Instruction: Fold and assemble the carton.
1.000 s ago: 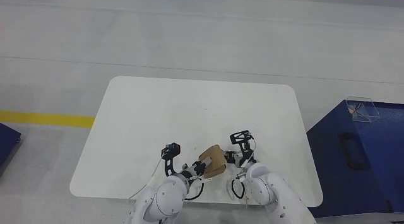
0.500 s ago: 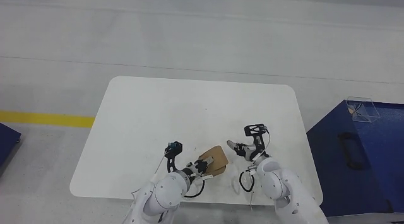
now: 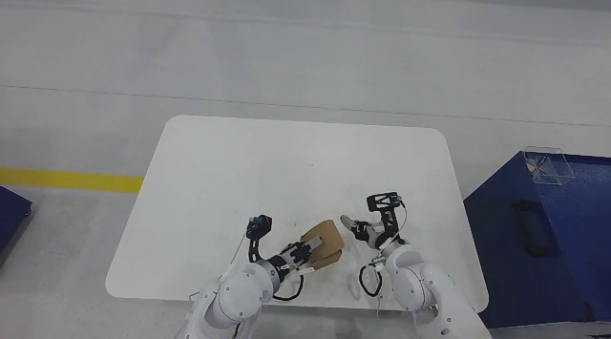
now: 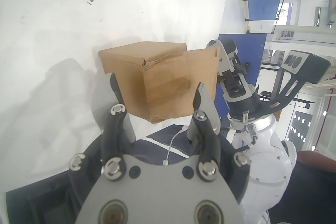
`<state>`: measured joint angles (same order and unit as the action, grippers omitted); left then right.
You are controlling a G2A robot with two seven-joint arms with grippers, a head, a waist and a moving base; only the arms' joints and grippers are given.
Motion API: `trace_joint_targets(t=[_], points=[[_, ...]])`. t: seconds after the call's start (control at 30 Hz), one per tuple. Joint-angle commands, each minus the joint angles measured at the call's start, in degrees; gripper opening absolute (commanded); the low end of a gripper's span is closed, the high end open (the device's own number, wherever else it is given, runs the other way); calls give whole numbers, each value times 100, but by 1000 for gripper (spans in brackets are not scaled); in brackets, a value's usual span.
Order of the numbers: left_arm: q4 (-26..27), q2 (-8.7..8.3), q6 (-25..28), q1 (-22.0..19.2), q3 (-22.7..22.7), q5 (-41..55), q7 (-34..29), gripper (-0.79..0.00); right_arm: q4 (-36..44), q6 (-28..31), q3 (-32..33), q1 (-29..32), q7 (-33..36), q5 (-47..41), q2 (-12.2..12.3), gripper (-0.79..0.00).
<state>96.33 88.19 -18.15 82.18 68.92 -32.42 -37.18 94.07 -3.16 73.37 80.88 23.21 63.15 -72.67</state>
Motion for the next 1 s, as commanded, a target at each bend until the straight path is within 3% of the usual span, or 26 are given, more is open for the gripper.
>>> trace_joint_targets(t=[0.0, 0.57, 0.73, 0.77, 0.83, 0.97], points=[[0, 0, -1, 0, 0, -1, 0, 0, 0, -1, 0, 0, 0, 0, 0, 0], [-66, 2, 48, 4, 111, 321, -23, 0, 40, -54, 11, 24, -144, -47, -8, 0], [-373, -58, 1045, 54, 537, 1006, 186, 0, 476, -182, 37, 305, -488, -355, -33, 0], [-453, -70, 1224, 69, 588, 1148, 150, -52, 580, -184, 18, 401, -544, -289, -30, 0], [-622, -94, 1545, 52, 666, 1289, 155, -308, 735, -225, -8, 556, -587, -227, -29, 0], [-1002, -129, 1944, -37, 658, 1433, 79, -323, 735, -495, -119, 591, -608, -26, -50, 0]])
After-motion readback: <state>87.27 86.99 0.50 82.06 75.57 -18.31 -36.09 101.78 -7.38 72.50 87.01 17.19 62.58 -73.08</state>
